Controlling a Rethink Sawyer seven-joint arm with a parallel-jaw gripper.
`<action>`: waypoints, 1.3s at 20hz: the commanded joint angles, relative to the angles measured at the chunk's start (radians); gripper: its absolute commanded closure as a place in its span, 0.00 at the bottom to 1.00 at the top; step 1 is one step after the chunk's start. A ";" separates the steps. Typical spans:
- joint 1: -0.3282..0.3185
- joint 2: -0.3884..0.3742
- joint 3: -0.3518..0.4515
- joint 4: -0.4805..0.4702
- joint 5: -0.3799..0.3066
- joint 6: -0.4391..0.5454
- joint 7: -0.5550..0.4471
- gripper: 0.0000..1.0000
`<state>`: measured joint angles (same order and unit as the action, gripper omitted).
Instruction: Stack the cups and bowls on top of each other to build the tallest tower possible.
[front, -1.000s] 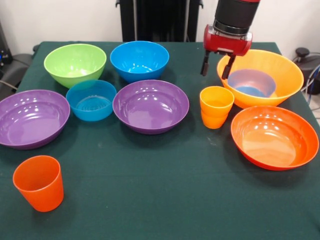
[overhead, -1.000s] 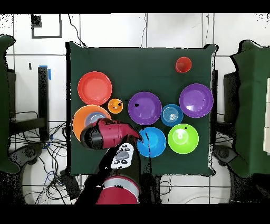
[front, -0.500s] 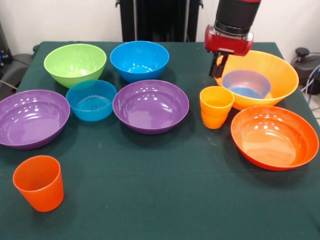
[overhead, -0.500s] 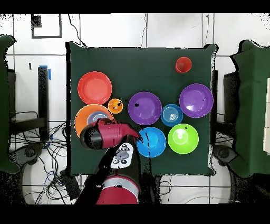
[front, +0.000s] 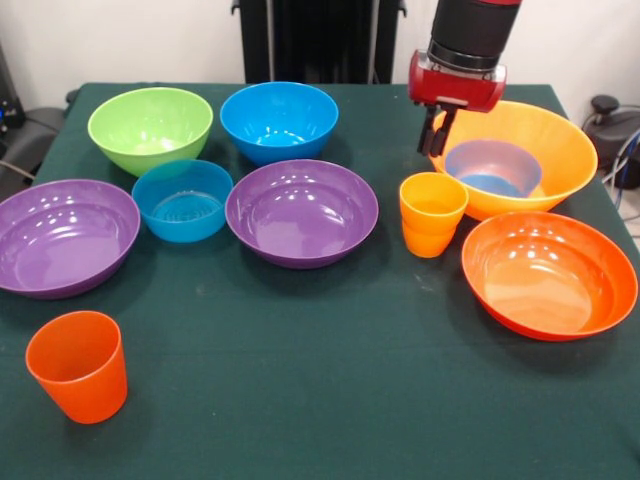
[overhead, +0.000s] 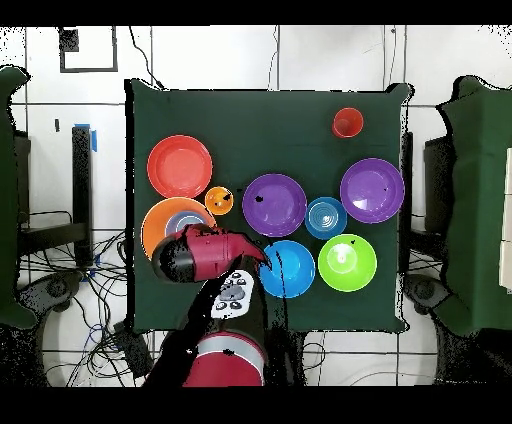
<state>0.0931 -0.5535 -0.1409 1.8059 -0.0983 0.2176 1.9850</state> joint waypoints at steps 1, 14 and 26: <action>-0.034 0.018 0.108 0.004 -0.075 -0.014 0.017 1.00; -0.152 -0.039 0.163 0.059 -0.157 -0.002 -0.030 1.00; -0.198 -0.068 0.187 0.060 -0.217 0.032 -0.027 1.00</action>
<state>-0.0973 -0.6281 -0.0763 1.8324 -0.2435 0.2178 1.9850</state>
